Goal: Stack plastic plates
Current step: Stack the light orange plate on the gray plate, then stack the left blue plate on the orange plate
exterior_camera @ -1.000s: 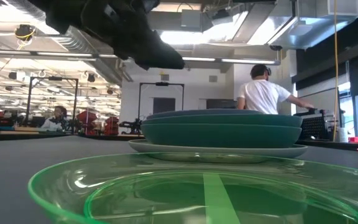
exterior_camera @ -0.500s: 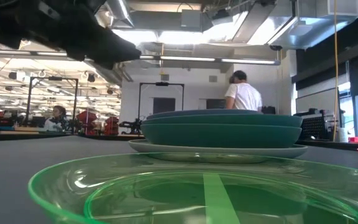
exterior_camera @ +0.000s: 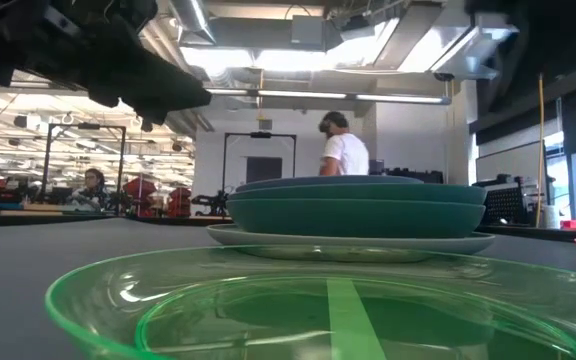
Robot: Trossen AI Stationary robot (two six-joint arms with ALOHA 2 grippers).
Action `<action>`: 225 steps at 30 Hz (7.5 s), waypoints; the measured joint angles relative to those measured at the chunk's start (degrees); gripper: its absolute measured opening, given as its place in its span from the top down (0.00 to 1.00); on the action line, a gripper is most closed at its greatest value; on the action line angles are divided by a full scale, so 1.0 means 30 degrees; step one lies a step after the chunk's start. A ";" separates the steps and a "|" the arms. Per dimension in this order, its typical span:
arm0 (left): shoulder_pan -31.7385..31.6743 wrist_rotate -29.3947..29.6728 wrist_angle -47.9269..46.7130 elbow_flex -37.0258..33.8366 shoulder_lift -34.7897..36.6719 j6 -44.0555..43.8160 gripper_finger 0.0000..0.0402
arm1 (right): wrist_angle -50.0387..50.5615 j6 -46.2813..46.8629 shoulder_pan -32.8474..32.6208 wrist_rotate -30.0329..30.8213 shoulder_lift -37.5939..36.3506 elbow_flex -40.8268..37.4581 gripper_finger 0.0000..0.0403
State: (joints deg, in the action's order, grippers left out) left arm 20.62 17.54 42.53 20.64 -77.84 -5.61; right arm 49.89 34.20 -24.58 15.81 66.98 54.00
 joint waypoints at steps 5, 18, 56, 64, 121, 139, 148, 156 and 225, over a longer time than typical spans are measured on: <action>0.0000 0.0483 0.0029 0.0000 0.0000 -0.0101 0.74 | 0.3701 0.1803 0.0515 0.0380 -0.0008 -0.0913 0.60; -0.0007 0.0955 0.0148 0.0000 -0.0007 -0.0451 0.74 | 0.2740 -0.3559 0.3686 -0.5090 0.2876 -0.3812 0.60; -0.0007 0.0977 -0.0293 0.0000 -0.0007 -0.0463 0.74 | 0.5150 -1.2986 0.6331 -0.7141 0.7686 -0.2908 0.99; -0.0007 0.0893 -0.0198 0.0000 -0.0015 -0.0458 0.74 | 0.7456 -1.2104 0.6309 -0.7146 0.6578 -0.0735 1.00; 0.0022 0.0594 -0.0480 0.0007 -0.0015 -0.1082 0.74 | -0.1337 -1.1436 0.9065 -0.4346 1.0890 0.7402 0.70; -0.1479 -0.6314 -1.6746 0.4830 0.1195 -0.5865 0.65 | -0.8683 -1.0880 0.2693 -0.1888 0.6963 0.2463 0.54; 0.0492 -0.9355 -2.3364 0.6040 0.1202 -1.1680 0.63 | -1.5700 -1.0876 0.0360 -0.0859 0.6688 -0.1077 0.54; 0.2991 -0.7508 -2.4437 0.4485 0.1202 -1.4549 0.63 | -1.5729 -0.9761 -0.1185 0.0973 0.6688 -0.1188 0.54; -0.4067 0.5837 -1.1371 0.7229 0.0226 -0.4436 0.98 | -1.4879 -1.0420 -0.2302 0.7746 0.4589 -0.0415 0.54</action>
State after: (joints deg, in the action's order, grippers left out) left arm 8.42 35.05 8.41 42.33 -77.17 -18.92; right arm 5.25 2.94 -31.48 39.05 80.75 52.75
